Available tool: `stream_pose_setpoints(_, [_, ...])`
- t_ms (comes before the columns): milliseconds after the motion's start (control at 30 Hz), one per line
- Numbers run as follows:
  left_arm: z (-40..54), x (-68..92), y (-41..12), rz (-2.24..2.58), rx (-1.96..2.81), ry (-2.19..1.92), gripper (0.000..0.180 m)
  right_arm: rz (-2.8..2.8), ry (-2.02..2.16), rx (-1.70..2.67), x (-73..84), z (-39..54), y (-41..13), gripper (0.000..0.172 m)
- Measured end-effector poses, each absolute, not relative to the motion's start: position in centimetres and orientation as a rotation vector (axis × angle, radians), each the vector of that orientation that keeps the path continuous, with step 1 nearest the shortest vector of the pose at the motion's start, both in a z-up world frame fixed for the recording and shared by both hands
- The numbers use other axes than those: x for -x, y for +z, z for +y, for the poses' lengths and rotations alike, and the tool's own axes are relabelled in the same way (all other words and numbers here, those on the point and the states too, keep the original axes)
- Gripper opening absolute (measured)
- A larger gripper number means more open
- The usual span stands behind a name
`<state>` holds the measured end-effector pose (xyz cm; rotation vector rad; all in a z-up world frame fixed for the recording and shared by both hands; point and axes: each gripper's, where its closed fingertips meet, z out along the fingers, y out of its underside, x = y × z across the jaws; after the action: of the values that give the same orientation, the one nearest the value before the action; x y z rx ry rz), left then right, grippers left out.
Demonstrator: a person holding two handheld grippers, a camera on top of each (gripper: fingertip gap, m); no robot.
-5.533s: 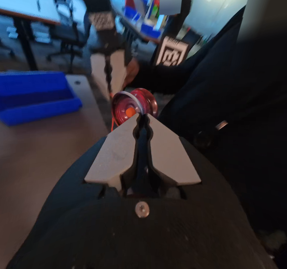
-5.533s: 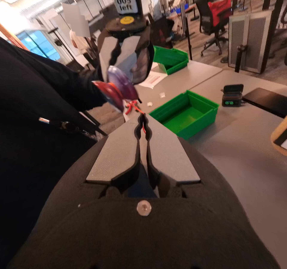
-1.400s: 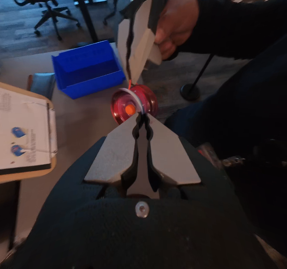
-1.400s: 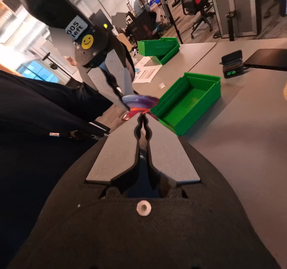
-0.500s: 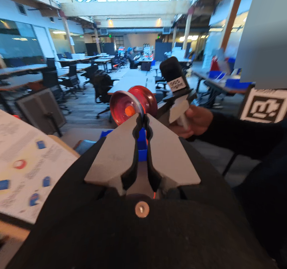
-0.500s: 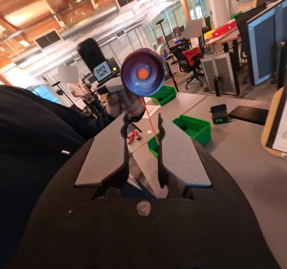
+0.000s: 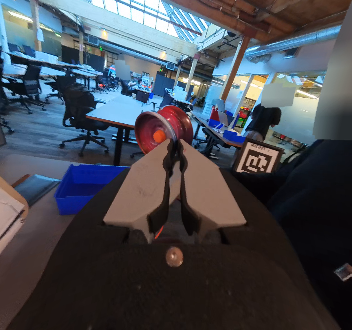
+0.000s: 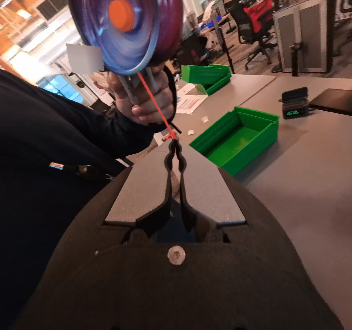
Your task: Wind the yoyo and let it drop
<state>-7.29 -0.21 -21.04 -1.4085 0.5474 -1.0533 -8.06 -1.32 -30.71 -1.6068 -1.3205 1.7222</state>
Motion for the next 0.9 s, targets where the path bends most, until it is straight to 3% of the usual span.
stream_pose_setpoints(267, [-2.2,6.1,-26.0,0.780,1.609,-1.204,0.001,-1.220,1.374,1.711,5.3,4.8,-30.4,0.000])
stream_pose_setpoints(667, [-0.9,7.3,-34.9,1.047,1.887,-0.603,0.000,-1.355,1.470,1.865,5.6,0.9,-32.2,0.000])
stream_pose_setpoints(900, [1.0,6.7,-35.5,0.997,1.813,-0.290,0.001,-1.304,1.486,1.955,6.8,-1.0,-34.4,0.000])
